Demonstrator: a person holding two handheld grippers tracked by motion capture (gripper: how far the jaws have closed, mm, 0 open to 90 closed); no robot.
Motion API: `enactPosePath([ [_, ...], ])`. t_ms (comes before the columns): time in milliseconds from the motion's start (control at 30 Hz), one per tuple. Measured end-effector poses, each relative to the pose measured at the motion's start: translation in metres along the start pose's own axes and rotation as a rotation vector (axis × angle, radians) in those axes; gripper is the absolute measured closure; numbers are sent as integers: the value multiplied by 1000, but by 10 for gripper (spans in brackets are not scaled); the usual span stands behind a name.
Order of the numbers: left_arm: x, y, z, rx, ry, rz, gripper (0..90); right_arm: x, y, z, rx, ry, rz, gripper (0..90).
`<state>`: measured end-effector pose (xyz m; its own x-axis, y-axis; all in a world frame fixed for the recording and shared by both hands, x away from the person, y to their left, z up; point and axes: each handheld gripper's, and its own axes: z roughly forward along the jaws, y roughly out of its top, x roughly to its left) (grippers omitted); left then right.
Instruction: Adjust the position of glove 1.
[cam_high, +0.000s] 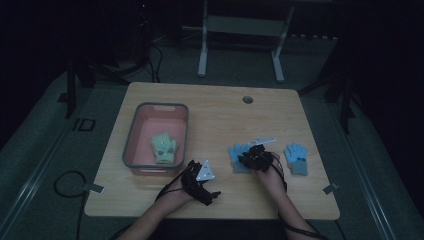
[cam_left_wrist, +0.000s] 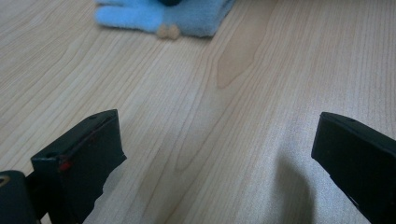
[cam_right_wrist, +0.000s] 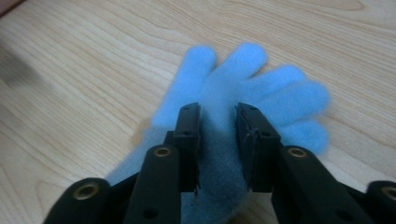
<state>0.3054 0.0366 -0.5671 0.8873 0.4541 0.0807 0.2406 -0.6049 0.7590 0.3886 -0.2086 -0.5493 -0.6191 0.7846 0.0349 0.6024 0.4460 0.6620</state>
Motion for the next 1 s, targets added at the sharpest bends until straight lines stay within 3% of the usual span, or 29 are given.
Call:
enactPosePath([
  [267, 0, 0, 0, -1, -1, -1, 22, -9, 1, 1, 3, -1, -66, 618],
  [533, 1, -1, 0, 4, -1, 6, 22, -25, 5, -2, 12, 49, -100, 589],
  [700, 1, -1, 0, 4, 0, 4, 22, -31, 10, -21, -16, 83, -79, 605],
  [1000, 1, -1, 1, 5, 1, 7, 23, -47, 6, -54, -58, 62, -66, 622],
])
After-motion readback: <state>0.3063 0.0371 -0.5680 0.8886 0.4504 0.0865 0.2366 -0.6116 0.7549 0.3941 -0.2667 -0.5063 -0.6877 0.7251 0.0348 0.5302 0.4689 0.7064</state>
